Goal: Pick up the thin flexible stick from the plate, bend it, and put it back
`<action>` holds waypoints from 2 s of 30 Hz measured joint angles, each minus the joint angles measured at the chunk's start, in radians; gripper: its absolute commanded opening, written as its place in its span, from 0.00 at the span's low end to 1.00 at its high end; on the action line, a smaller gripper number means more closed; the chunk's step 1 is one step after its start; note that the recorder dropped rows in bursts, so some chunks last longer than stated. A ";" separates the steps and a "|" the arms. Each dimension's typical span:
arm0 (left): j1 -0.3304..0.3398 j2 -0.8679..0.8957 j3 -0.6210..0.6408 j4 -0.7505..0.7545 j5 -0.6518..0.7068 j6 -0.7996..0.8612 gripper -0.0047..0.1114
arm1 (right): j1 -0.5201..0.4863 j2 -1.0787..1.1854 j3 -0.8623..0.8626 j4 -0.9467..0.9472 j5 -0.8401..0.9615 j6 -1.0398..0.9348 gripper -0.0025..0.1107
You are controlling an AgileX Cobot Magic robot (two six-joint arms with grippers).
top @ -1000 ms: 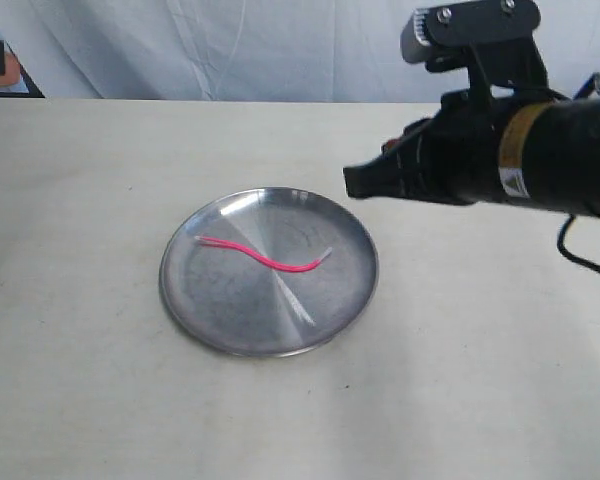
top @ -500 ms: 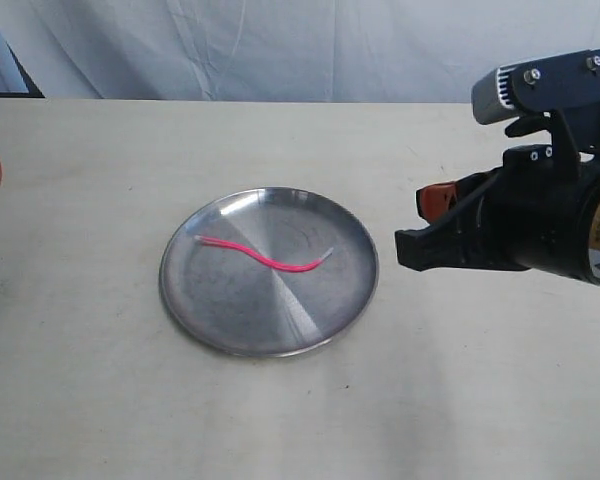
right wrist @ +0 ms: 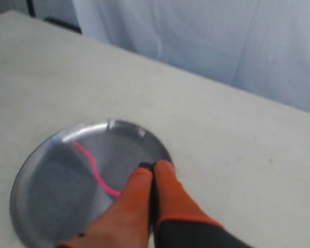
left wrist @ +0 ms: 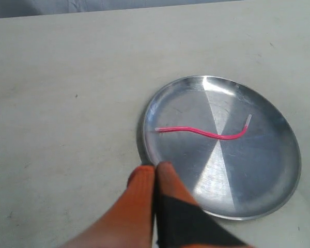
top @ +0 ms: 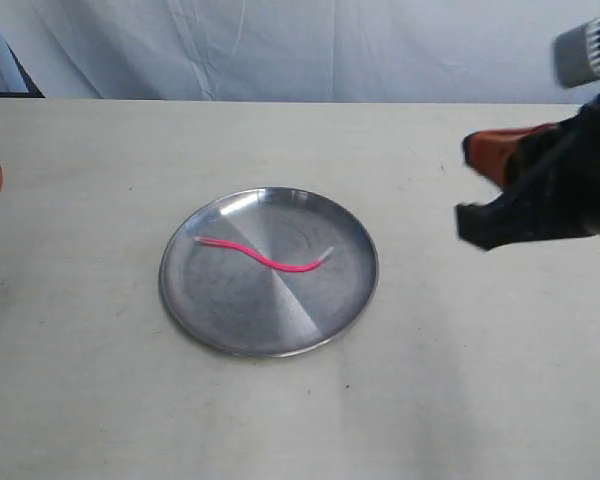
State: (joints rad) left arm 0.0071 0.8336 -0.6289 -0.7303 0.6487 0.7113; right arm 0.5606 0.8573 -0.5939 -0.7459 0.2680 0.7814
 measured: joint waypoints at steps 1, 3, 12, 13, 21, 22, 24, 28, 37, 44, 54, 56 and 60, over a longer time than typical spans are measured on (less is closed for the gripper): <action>0.000 0.000 0.000 0.000 0.000 0.000 0.04 | -0.034 -0.035 0.000 0.003 0.000 0.000 0.02; 0.000 0.000 0.000 0.000 0.000 0.000 0.04 | -0.108 -0.094 0.004 0.007 -0.003 0.000 0.02; 0.000 0.000 0.000 0.000 0.002 0.000 0.04 | -0.437 -0.426 0.192 0.060 -0.072 0.000 0.02; 0.000 0.000 0.000 0.000 0.002 0.000 0.04 | -0.456 -0.481 0.237 0.073 -0.072 0.000 0.02; 0.000 0.000 0.000 0.000 0.003 0.000 0.04 | -0.463 -0.587 0.410 0.200 -0.105 -0.151 0.02; 0.000 0.000 0.000 0.000 0.004 0.000 0.04 | -0.463 -0.620 0.448 0.342 -0.105 -0.318 0.02; 0.000 0.000 0.000 0.000 0.004 0.000 0.04 | -0.463 -0.679 0.496 0.506 -0.105 -0.504 0.02; 0.000 0.000 0.000 0.000 0.004 0.000 0.04 | -0.463 -0.761 0.556 0.609 -0.062 -0.610 0.02; 0.000 0.000 0.000 0.000 0.004 0.000 0.04 | -0.463 -0.800 0.590 0.704 -0.017 -0.770 0.02; 0.000 0.000 0.000 0.000 0.004 0.000 0.04 | -0.463 -0.809 0.592 0.704 0.051 -0.781 0.02; 0.000 0.000 0.000 0.000 0.004 0.000 0.04 | -0.463 -0.809 0.592 0.705 0.053 -0.781 0.02; 0.000 0.000 0.000 0.000 0.004 0.000 0.04 | -0.463 -0.809 0.592 0.705 0.053 -0.781 0.02; 0.000 0.000 0.000 0.000 0.004 0.000 0.04 | -0.463 -0.809 0.592 0.706 0.053 -0.781 0.02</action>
State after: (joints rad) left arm 0.0071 0.8336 -0.6289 -0.7303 0.6527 0.7113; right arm 0.0979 0.0484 -0.0016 -0.0401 0.3207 0.0000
